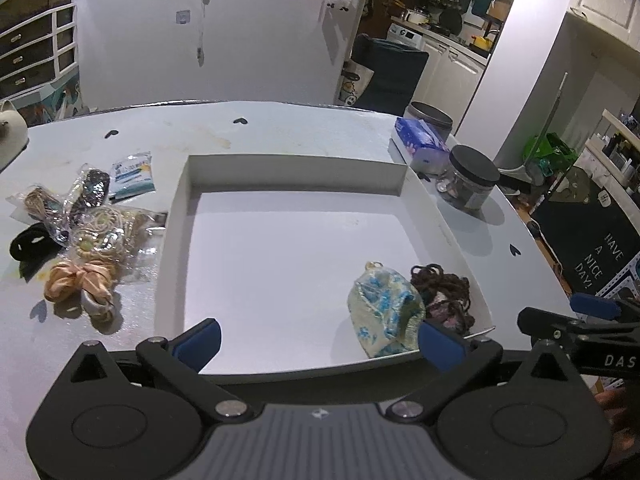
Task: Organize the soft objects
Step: 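Withdraw both tools from the box back toward the remaining items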
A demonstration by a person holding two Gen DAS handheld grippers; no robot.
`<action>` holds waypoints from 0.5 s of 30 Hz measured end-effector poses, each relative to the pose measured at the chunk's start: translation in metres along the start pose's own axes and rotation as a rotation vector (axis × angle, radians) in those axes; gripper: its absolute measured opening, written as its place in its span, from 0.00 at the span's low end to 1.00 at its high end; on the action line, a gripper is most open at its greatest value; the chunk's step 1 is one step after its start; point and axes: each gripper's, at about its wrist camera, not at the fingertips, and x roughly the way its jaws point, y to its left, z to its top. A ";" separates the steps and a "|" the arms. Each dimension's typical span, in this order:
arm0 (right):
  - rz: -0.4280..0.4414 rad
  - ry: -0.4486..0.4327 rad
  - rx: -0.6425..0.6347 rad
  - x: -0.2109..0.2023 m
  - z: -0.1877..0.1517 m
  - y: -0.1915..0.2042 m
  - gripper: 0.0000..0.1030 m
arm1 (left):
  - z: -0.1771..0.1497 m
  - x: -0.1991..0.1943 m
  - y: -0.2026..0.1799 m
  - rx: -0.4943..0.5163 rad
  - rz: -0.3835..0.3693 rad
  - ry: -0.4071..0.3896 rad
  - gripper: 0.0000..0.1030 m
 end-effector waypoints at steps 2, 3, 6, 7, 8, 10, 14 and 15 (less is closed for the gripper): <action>-0.003 -0.010 -0.003 -0.002 0.001 0.004 1.00 | 0.001 -0.002 0.005 0.001 0.004 -0.006 1.00; -0.006 -0.015 -0.003 -0.003 0.001 0.007 1.00 | 0.002 -0.004 0.007 0.003 0.007 -0.013 1.00; -0.010 -0.027 0.006 -0.006 0.002 0.015 1.00 | 0.004 -0.007 0.016 0.013 0.011 -0.029 1.00; -0.012 -0.032 0.009 -0.006 0.002 0.018 1.00 | 0.005 -0.007 0.018 0.016 0.011 -0.031 1.00; -0.015 -0.035 0.013 -0.007 0.003 0.021 1.00 | 0.005 -0.008 0.022 0.018 0.009 -0.034 1.00; -0.022 -0.044 0.027 -0.008 0.004 0.028 1.00 | 0.007 -0.010 0.030 0.020 0.001 -0.032 1.00; -0.033 -0.057 0.052 -0.008 0.006 0.043 1.00 | 0.011 -0.016 0.047 0.031 0.007 -0.040 1.00; -0.037 -0.059 0.060 -0.008 0.007 0.047 1.00 | 0.011 -0.017 0.053 0.032 0.009 -0.042 1.00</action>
